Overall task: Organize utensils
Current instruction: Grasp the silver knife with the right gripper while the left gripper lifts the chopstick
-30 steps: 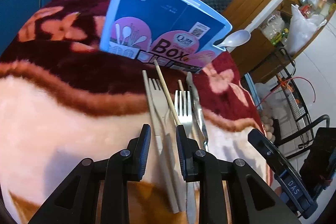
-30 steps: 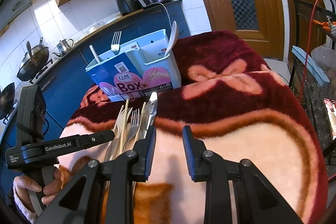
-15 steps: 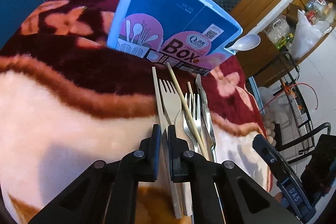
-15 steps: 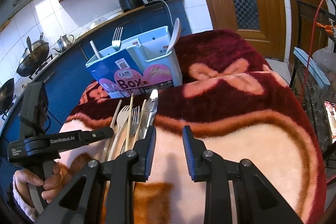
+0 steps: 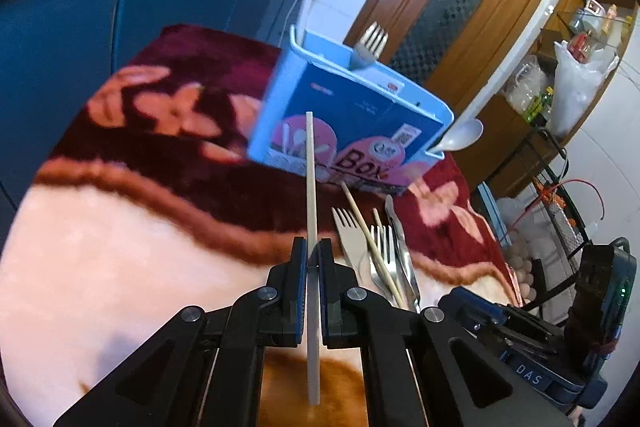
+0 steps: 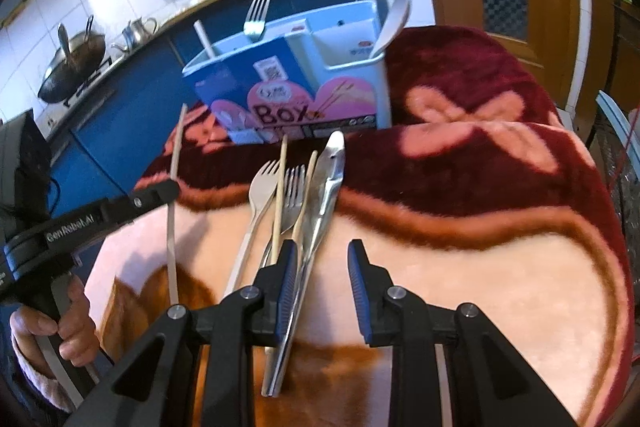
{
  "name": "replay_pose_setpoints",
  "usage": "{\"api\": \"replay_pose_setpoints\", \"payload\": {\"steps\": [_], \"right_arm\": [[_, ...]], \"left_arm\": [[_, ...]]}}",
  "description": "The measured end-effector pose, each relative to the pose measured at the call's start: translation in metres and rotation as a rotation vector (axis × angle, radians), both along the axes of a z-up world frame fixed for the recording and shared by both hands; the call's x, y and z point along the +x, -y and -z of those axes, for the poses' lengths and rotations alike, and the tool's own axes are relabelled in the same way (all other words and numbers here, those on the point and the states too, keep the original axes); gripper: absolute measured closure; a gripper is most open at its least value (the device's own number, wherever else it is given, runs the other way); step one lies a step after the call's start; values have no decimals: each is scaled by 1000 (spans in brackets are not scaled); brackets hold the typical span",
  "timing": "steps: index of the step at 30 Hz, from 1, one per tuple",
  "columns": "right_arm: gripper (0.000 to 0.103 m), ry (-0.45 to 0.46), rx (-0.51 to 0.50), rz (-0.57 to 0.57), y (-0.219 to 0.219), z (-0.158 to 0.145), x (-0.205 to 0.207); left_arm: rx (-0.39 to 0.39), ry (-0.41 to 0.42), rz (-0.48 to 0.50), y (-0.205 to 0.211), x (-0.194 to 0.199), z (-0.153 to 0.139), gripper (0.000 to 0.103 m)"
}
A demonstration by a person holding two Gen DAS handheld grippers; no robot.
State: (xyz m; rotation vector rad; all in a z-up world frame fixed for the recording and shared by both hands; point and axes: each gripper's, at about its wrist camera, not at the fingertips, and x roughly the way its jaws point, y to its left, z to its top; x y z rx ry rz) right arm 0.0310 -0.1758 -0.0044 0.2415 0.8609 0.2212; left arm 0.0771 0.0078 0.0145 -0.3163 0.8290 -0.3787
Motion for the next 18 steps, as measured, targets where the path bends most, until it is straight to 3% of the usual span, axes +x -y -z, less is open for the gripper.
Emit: {"api": "replay_pose_setpoints", "payload": {"steps": [10,18], "right_arm": [[74,-100,-66,-32,-16,10,16],[75,-128,-76,-26,-16,13,36]], "left_arm": [[-18,27,1,-11,-2,-1,98],[-29,30,-4,-16,-2,0,98]]}}
